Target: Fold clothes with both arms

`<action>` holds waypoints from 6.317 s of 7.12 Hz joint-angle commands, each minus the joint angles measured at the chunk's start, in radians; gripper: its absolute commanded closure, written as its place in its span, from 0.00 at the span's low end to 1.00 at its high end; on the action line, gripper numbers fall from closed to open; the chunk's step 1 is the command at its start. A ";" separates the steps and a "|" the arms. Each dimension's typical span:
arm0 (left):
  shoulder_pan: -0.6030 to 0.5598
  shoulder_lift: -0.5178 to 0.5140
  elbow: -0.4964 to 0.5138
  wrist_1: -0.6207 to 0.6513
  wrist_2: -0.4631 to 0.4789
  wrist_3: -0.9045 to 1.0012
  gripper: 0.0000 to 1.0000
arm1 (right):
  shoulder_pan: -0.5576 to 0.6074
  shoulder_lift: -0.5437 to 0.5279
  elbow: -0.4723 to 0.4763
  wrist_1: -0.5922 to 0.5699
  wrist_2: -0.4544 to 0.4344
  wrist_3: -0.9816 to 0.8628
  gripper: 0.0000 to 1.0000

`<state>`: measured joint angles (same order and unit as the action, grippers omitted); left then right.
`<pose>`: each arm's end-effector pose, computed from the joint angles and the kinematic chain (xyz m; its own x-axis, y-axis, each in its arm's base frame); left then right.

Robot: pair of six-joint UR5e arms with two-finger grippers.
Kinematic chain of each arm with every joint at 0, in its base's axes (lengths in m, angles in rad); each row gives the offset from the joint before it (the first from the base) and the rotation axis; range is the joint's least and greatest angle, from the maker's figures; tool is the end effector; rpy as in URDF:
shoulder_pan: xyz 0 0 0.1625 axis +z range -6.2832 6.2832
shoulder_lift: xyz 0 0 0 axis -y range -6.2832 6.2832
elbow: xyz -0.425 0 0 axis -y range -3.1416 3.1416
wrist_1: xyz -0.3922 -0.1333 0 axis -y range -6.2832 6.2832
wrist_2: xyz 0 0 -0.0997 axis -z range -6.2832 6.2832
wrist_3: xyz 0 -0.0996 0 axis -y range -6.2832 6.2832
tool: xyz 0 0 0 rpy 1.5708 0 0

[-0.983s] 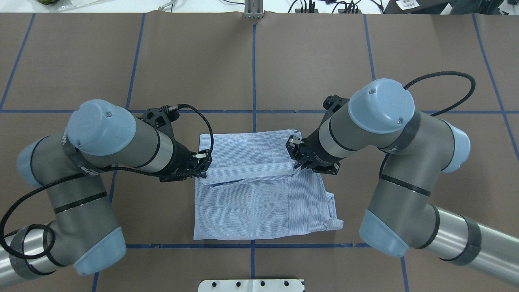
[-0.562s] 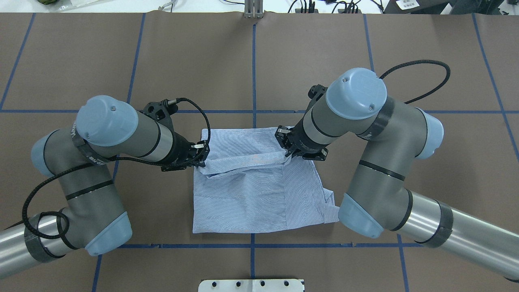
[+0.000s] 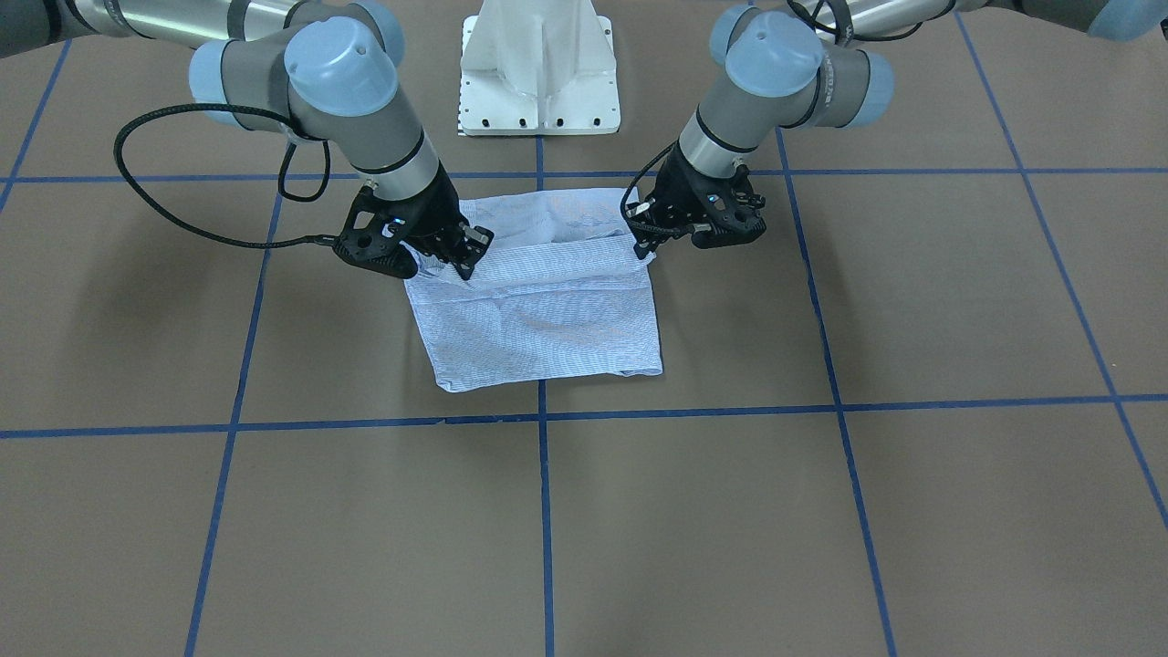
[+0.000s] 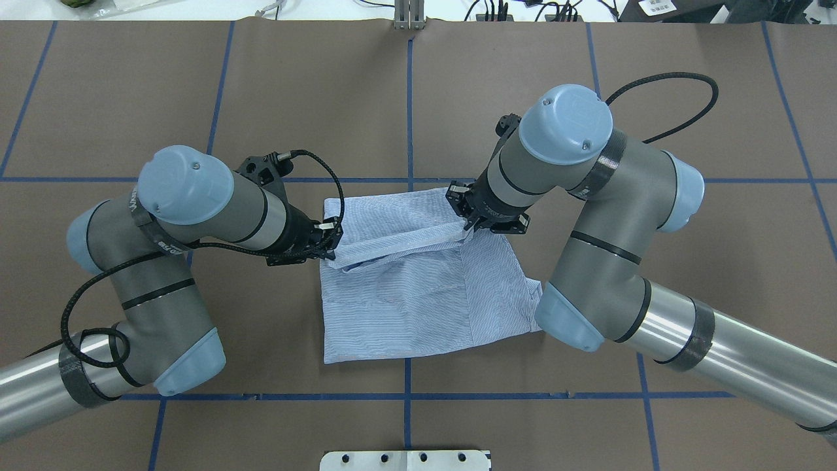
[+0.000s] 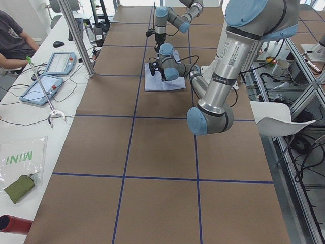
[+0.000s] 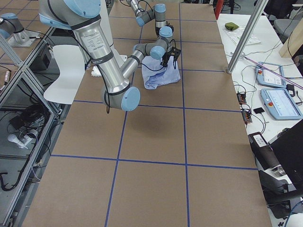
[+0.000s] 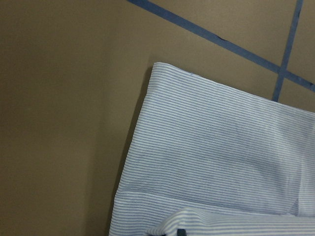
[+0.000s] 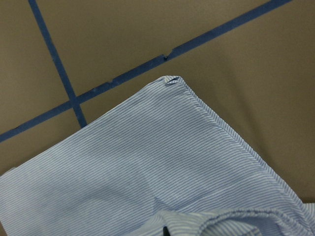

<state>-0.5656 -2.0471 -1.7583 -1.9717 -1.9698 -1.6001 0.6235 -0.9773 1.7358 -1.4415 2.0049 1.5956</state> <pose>0.4832 -0.4188 0.2558 0.4030 -0.2878 -0.8688 0.2188 0.9520 -0.2139 -0.4787 -0.4569 0.2247 0.5056 0.3914 0.7689 -0.2775 0.9176 -0.2846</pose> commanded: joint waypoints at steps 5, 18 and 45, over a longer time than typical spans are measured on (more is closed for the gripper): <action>-0.020 -0.011 0.014 -0.016 0.000 -0.003 0.58 | 0.032 0.048 -0.051 0.001 0.000 -0.012 0.01; -0.556 0.281 -0.098 0.071 -0.208 0.882 0.00 | 0.531 -0.105 0.028 -0.293 0.254 -1.013 0.00; -1.001 0.490 0.082 0.429 -0.342 1.763 0.00 | 0.986 -0.641 -0.108 -0.281 0.365 -1.680 0.00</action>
<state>-1.5665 -1.5570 -1.6749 -1.5426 -2.3112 0.1626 1.6082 -1.6165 1.6279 -1.7227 2.3702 -0.0843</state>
